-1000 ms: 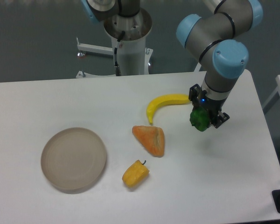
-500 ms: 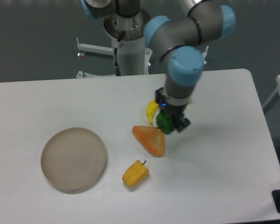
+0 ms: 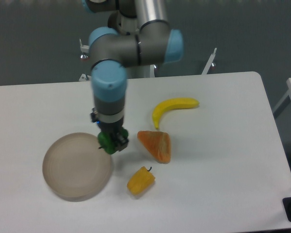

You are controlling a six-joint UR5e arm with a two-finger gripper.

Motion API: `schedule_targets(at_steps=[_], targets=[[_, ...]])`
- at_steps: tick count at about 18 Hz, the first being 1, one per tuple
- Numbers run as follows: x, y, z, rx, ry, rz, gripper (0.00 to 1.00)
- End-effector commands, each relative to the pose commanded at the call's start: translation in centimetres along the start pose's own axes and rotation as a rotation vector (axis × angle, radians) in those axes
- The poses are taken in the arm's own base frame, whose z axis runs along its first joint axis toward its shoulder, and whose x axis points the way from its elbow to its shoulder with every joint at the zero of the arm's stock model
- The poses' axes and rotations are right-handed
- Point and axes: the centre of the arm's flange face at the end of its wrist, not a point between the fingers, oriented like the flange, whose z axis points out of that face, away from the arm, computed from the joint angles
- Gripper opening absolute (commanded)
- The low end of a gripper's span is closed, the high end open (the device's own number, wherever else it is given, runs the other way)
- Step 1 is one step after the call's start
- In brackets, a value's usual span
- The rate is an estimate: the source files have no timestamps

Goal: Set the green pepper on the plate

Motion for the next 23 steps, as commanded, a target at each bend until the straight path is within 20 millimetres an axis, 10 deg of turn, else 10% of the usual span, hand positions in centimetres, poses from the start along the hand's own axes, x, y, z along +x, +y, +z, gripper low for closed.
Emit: schedule_targets(at_steps=[6, 7, 10, 13, 23], targets=[[2.9, -4.4, 5.2, -0.04, 0.053, -0.004, 0.54], [2.9, -4.6, 5.6, -0.038, 0.05, 0.0, 0.71], [2.4, -5.1, 5.1, 0.001, -0.001, -0.001, 1.0], [2.3, -4.9, 4.0, 0.008, -0.018, -0.003, 1.0], [-8.6, 12.3, -6.9, 0.052, -0.123, -0.217, 1.0]])
